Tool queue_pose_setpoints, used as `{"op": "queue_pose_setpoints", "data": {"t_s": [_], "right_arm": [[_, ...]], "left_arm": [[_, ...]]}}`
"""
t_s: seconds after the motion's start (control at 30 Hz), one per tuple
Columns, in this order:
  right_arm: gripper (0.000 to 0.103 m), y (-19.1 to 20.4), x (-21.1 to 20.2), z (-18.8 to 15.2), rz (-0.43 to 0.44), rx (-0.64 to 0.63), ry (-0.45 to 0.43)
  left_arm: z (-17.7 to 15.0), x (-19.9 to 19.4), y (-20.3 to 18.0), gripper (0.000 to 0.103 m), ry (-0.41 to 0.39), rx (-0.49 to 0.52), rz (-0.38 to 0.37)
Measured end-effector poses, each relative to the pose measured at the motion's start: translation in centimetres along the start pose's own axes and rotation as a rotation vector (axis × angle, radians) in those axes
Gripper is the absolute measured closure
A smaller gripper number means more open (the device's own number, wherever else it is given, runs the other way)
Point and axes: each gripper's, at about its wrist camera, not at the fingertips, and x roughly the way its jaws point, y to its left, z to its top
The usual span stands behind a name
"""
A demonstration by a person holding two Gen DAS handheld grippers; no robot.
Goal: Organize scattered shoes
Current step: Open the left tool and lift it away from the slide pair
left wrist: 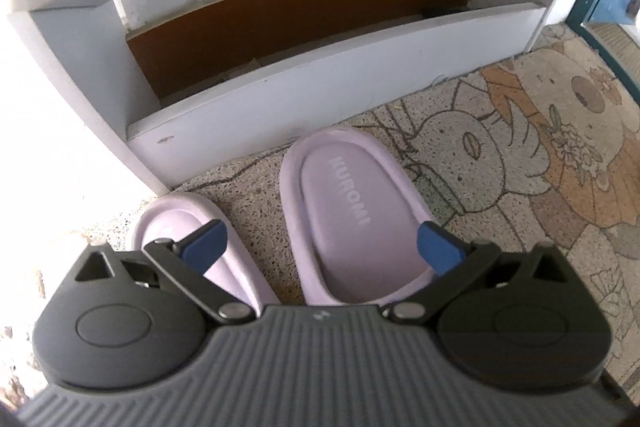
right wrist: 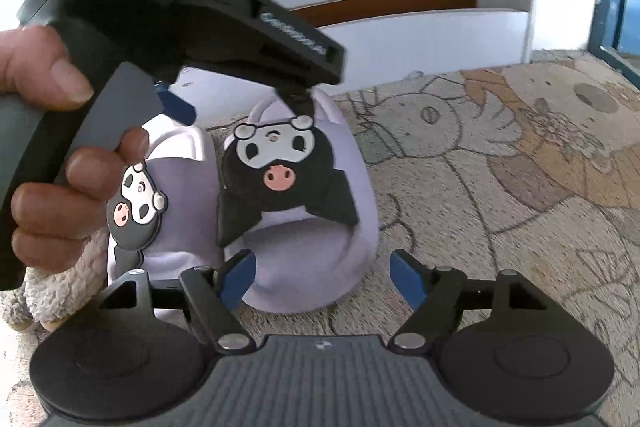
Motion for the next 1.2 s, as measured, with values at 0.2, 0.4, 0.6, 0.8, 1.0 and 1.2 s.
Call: {"op": "queue_pose_setpoints", "data": {"t_s": [0.2, 0.4, 0.6, 0.8, 1.0, 1.2], "right_arm": [[0.025, -1.6, -2.3, -1.9, -0.025, 0.074, 0.002], [0.025, -3.1, -4.5, -3.7, -0.037, 0.149, 0.002], [0.017, -4.6, -7.1, -5.2, -0.066, 0.199, -0.021], [0.016, -6.3, -9.5, -6.3, -0.088, 0.258, -0.052], [0.016, -8.2, -12.0, -7.7, -0.118, 0.321, -0.079], [0.016, -9.9, -14.4, -9.4, -0.153, 0.387, -0.097]], "left_arm": [[-0.5, -1.2, -0.6, 0.0, -0.043, 0.01, 0.05], [-0.9, -2.2, -0.7, 0.0, -0.061, -0.001, 0.079], [-1.3, -3.2, -1.6, 0.0, -0.066, 0.006, 0.102], [-2.1, -4.5, -2.6, 0.0, -0.091, 0.009, 0.135], [-2.8, -5.9, -3.9, 0.0, -0.087, 0.05, 0.15], [-4.8, -7.5, -7.1, 0.0, -0.067, 0.118, 0.078]]}}
